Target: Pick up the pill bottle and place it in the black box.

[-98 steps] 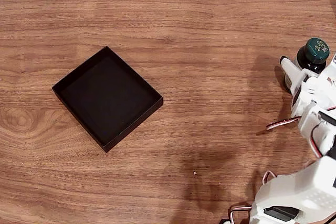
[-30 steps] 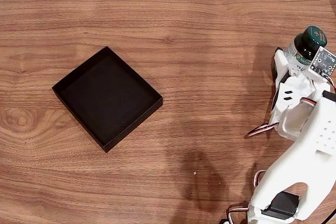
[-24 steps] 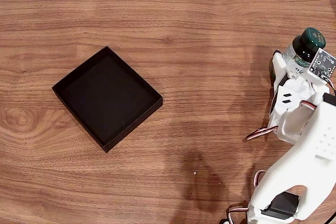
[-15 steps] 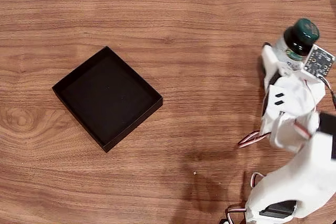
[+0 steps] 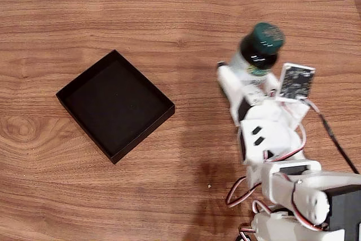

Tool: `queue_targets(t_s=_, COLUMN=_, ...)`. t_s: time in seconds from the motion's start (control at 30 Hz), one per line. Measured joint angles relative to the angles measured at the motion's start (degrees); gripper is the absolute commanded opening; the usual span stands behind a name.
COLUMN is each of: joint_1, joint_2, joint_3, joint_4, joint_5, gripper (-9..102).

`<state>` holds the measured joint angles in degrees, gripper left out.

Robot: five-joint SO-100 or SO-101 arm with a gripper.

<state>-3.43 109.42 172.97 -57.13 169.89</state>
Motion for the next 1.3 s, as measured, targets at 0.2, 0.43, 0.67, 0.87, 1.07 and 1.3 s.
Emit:
queue_targets(t_s=0.2, joint_1=-5.6, joint_2=0.1, joint_3=0.2, joint_4=-1.7, joint_5=0.0, gripper=16)
queue_targets(t_s=0.43, joint_1=-12.4, joint_2=-1.1, joint_3=-0.7, joint_4=-2.5, joint_5=0.0, gripper=16)
queue_targets(t_s=0.67, joint_1=-16.3, joint_2=-9.6, joint_3=-6.4, joint_4=-2.5, joint_5=0.8, gripper=15)
queue_targets(t_s=0.87, joint_1=-19.5, joint_2=-21.1, joint_3=-12.7, joint_4=-6.5, joint_5=1.4, gripper=15)
queue_targets(t_s=1.07, joint_1=-22.7, joint_2=-32.0, joint_3=-18.5, joint_4=-14.3, joint_5=2.5, gripper=16)
queue_targets(t_s=1.3, joint_1=-28.0, joint_2=-38.1, joint_3=-24.0, joint_4=-18.0, joint_5=4.3, gripper=16)
